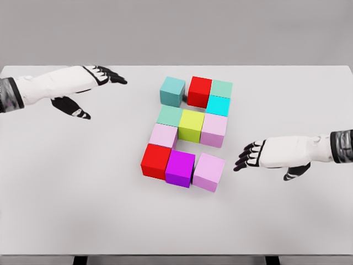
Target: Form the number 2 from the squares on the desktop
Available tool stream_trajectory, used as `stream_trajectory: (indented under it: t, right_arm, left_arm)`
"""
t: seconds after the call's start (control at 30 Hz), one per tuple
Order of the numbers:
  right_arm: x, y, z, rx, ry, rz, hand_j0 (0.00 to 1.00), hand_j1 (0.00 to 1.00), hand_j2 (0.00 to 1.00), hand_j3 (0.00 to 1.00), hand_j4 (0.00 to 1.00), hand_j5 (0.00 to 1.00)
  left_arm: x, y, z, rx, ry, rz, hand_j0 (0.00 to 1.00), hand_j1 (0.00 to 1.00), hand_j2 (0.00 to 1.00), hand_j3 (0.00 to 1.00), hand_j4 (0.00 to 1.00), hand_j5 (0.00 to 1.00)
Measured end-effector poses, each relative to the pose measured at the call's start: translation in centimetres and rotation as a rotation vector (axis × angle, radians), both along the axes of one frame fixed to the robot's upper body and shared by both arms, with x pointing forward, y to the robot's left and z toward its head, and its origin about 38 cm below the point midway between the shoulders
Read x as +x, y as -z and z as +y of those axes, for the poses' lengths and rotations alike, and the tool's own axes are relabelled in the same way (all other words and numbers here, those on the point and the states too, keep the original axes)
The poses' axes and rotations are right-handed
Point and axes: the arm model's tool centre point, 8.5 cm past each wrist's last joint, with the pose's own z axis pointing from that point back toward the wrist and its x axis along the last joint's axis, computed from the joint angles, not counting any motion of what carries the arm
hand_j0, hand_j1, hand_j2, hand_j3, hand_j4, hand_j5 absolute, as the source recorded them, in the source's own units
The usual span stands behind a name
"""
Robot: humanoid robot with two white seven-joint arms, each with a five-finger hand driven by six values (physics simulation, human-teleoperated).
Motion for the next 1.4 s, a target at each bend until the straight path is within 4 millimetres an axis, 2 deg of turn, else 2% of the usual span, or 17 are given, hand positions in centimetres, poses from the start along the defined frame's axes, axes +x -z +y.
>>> stream_trajectory:
  t: [0.2, 0.3, 0.57, 0.7, 0.9, 1.2, 1.4]
  right_arm:
    - [-0.1, 0.2, 0.1, -0.001, -0.003, 0.006, 1.00, 1.00, 1.00, 1.00, 1.00, 1.00]
    - [-0.4, 0.6, 0.3, -0.003, -0.012, 0.017, 1.00, 1.00, 1.00, 1.00, 1.00, 1.00]
    - [-0.7, 1.0, 1.2, 0.006, -0.037, 0.027, 1.00, 1.00, 1.00, 1.00, 1.00, 1.00]
    - [-0.6, 1.0, 1.7, 0.015, -0.046, 0.025, 1.00, 1.00, 1.00, 1.00, 1.00, 1.00]
    - [-0.6, 1.0, 2.1, 0.021, -0.054, 0.023, 1.00, 1.00, 1.00, 1.00, 1.00, 1.00]
    - [-0.8, 0.9, 2.4, 0.026, -0.066, 0.020, 1.00, 1.00, 1.00, 1.00, 1.00, 1.00]
    - [-0.9, 0.7, 2.8, 0.031, -0.076, 0.016, 1.00, 1.00, 1.00, 1.00, 1.00, 1.00]
  left_arm:
    - [4.6, 4.0, -3.3, -0.027, -0.125, 0.108, 1.00, 1.00, 1.00, 1.00, 1.00, 1.00]
    - [5.5, 5.2, -4.5, -0.035, -0.179, 0.149, 1.00, 1.00, 1.00, 1.00, 1.00, 1.00]
    - [5.1, 5.6, -5.4, -0.036, -0.150, 0.378, 1.00, 1.00, 1.00, 1.00, 1.00, 1.00]
    - [5.4, 5.3, -5.3, -0.039, -0.184, 0.431, 1.00, 1.00, 1.00, 1.00, 1.00, 1.00]
    - [5.5, 5.6, -5.6, -0.033, -0.202, 0.458, 1.00, 1.00, 1.00, 1.00, 1.00, 1.00]
    - [5.5, 6.3, -8.5, -0.024, -0.159, 0.487, 1.00, 1.00, 1.00, 1.00, 1.00, 1.00]
    - [5.9, 6.7, -9.2, -0.018, -0.171, 0.495, 1.00, 1.00, 1.00, 1.00, 1.00, 1.00]
